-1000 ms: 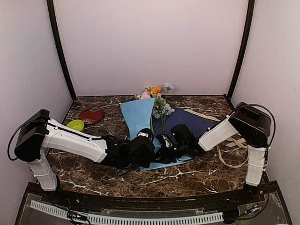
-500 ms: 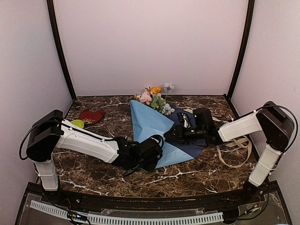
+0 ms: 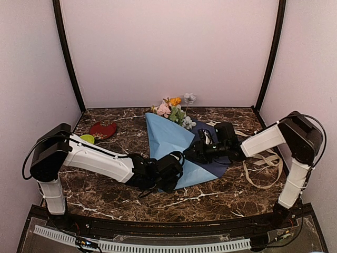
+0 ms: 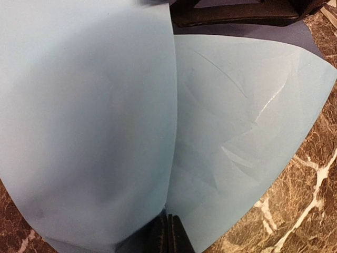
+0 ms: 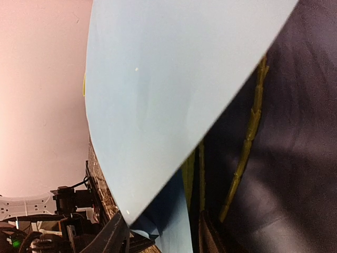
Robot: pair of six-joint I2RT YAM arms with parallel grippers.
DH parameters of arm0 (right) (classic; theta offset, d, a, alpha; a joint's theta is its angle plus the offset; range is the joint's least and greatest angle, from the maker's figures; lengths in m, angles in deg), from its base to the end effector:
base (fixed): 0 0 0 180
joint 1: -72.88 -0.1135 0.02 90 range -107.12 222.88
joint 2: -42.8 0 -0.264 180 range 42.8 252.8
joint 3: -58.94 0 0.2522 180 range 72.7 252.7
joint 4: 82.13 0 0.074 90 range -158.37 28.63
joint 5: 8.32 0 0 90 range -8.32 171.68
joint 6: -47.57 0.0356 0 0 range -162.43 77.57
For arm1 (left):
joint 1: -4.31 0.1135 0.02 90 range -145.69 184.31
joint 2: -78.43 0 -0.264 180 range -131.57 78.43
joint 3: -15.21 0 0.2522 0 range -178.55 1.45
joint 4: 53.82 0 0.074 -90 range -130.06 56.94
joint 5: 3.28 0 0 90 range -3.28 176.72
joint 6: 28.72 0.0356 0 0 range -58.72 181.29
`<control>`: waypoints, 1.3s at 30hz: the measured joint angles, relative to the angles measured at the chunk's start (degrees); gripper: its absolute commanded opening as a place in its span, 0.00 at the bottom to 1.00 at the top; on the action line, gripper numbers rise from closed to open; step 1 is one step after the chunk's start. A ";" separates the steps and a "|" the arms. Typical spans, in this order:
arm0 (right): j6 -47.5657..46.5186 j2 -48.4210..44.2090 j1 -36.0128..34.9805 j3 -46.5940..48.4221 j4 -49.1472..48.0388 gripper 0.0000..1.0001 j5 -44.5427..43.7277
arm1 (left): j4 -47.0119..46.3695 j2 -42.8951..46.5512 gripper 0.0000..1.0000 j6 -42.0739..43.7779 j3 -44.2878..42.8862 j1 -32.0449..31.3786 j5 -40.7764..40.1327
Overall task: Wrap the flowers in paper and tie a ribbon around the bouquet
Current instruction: Fold the 1/4-folded wrapping paper at the center of the board.
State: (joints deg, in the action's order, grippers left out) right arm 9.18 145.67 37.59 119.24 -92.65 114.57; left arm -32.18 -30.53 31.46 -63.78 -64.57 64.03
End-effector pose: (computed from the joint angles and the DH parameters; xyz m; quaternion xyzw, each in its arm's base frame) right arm 0.2766 0.2195 0.1451 -0.0167 0.8500 0.4993 0.1670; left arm 0.1536 -0.3594 0.1534 0.2486 0.8943 -0.1236 0.3509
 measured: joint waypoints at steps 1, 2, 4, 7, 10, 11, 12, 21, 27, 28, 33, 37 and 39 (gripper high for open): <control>0.17 1.01 0.00 0.72 -0.26 0.41 1.07 | -0.02 -0.04 0.00 0.09 -0.02 0.00 0.07; 0.35 1.86 0.00 1.44 -0.68 0.39 2.01 | 0.00 -0.09 0.00 0.15 -0.09 0.00 0.20; 0.48 2.86 0.00 2.64 -1.57 0.35 3.43 | 0.02 -0.13 0.00 0.26 -0.09 0.00 0.37; 0.68 3.54 0.00 4.15 -2.78 0.22 5.05 | 0.09 -0.13 0.00 0.33 -0.11 0.00 0.46; 0.37 4.33 0.00 5.66 -3.41 0.01 6.49 | 0.52 -0.15 0.00 0.70 -0.35 0.00 0.42; 0.44 4.59 0.00 6.01 -3.45 0.00 6.86 | 0.61 -0.15 0.00 0.72 -0.39 0.00 0.42; 0.31 4.83 0.00 6.32 -3.30 0.00 6.99 | 0.70 -0.15 0.00 0.85 -0.42 0.00 0.42; -5.22 4.92 0.04 9.42 2.86 0.00 6.47 | 3.43 -1.77 0.26 10.82 -8.28 -1.49 -1.18; -9.75 4.92 0.46 12.31 8.55 0.00 5.68 | 1.77 -3.74 0.28 19.45 -17.09 -2.71 -2.86; -10.54 4.92 0.57 12.85 9.64 0.00 5.60 | 1.42 -4.52 0.28 20.37 -18.08 -2.71 -3.13; -13.86 4.92 0.94 15.15 13.81 0.00 4.98 | 0.76 -12.09 0.29 22.99 -21.44 -2.54 -3.69; -16.96 4.92 1.20 17.46 17.70 0.00 4.39 | 1.75 -17.40 0.28 23.15 -21.73 -1.86 -3.91; -18.45 4.94 1.38 18.69 19.93 0.00 4.00 | 1.31 -17.88 0.27 22.95 -21.99 -1.73 -4.20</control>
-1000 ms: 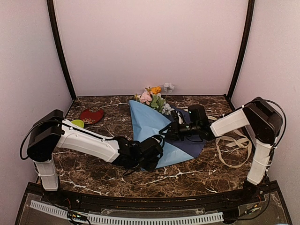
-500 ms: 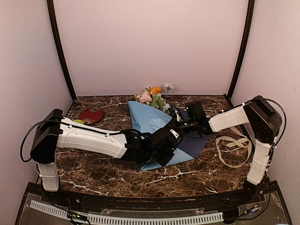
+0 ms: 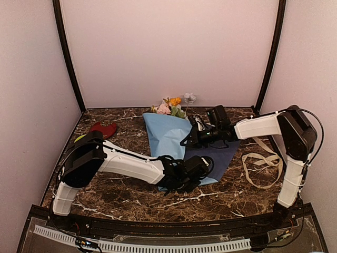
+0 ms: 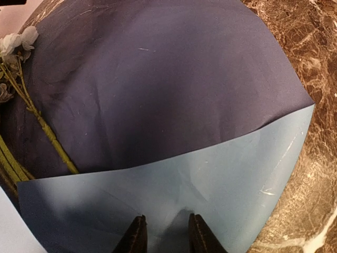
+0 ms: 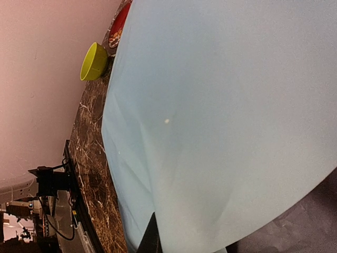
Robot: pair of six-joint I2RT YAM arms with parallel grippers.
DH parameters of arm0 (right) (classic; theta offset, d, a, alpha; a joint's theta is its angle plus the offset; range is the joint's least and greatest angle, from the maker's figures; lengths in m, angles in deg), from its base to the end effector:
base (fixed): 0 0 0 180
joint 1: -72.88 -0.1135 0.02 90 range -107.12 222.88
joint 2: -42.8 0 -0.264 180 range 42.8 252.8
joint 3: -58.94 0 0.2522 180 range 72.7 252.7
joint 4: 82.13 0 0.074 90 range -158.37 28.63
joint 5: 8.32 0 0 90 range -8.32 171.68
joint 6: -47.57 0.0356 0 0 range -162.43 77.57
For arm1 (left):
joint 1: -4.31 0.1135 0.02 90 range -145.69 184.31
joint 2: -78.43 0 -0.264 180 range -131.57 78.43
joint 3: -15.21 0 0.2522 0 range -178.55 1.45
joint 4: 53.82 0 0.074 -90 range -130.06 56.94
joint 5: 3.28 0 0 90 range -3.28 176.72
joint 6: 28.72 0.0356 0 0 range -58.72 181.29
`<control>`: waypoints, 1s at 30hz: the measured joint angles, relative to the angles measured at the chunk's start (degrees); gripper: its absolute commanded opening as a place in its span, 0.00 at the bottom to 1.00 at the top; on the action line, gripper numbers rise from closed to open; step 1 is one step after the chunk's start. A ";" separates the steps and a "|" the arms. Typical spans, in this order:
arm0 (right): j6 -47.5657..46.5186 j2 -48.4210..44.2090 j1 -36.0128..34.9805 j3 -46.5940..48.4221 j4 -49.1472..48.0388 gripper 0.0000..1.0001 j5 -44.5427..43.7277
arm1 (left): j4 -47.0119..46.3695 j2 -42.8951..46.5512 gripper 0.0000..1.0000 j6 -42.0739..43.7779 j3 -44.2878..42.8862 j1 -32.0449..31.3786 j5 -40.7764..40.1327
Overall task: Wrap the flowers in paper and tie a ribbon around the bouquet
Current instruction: Fold the 1/4-folded wrapping paper at the center of the board, then press the fold line on the 2/3-folded wrapping paper.
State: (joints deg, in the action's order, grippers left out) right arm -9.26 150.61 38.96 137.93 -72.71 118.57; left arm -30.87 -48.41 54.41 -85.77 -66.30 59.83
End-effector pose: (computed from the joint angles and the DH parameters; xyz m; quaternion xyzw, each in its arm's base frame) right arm 0.3218 0.2422 0.1798 -0.1437 0.8526 0.4661 0.1878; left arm 0.1728 -0.4426 0.1352 0.4112 0.8164 -0.0443 0.4031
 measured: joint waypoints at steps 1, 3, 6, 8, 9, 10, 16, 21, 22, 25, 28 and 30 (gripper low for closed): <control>-0.61 -0.02 0.11 0.52 0.94 0.00 -0.28 | -0.09 0.00 0.26 -0.07 -0.02 0.00 0.37; -1.68 -0.02 0.52 1.53 2.34 0.00 -0.94 | -0.07 0.00 0.26 -0.26 0.00 0.00 1.03; -3.02 0.00 1.77 2.40 4.61 0.00 -1.68 | -0.13 0.00 0.24 -0.50 0.00 0.02 2.21; -3.89 0.02 2.84 2.73 6.12 0.00 -2.27 | -0.17 0.00 0.24 -0.83 0.00 0.02 2.93; -4.26 0.13 3.41 2.89 6.71 0.00 -2.56 | -0.24 0.00 0.24 -0.90 0.00 0.07 3.28; -4.72 0.44 4.00 3.08 7.37 0.00 -3.06 | -0.35 0.00 0.24 -0.96 0.00 0.11 3.56; -6.34 4.85 5.27 3.21 8.39 0.00 -5.11 | -2.12 0.11 0.36 0.98 0.00 -0.28 6.03; -6.99 8.24 5.31 3.08 8.79 0.00 -6.51 | -4.92 2.10 0.41 4.59 0.24 -2.32 10.32; -7.06 8.44 5.31 3.08 8.79 0.00 -6.71 | -5.95 3.50 0.41 4.94 0.90 -2.67 11.58; -7.43 8.57 5.40 3.10 8.81 0.00 -7.04 | -8.81 9.64 0.42 5.16 4.68 -3.43 13.60; -7.96 8.57 5.46 3.15 9.01 0.00 -7.43 | -12.00 17.97 0.36 3.96 10.73 -2.84 13.51; -8.37 8.57 5.46 3.30 9.40 0.00 -7.78 | -12.81 22.10 0.31 2.10 13.77 -1.33 11.87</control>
State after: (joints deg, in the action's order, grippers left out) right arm -17.64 159.18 44.43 141.23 -63.31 110.79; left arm -43.68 -26.32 56.51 -72.00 -67.63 71.70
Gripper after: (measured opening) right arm 0.004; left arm 0.369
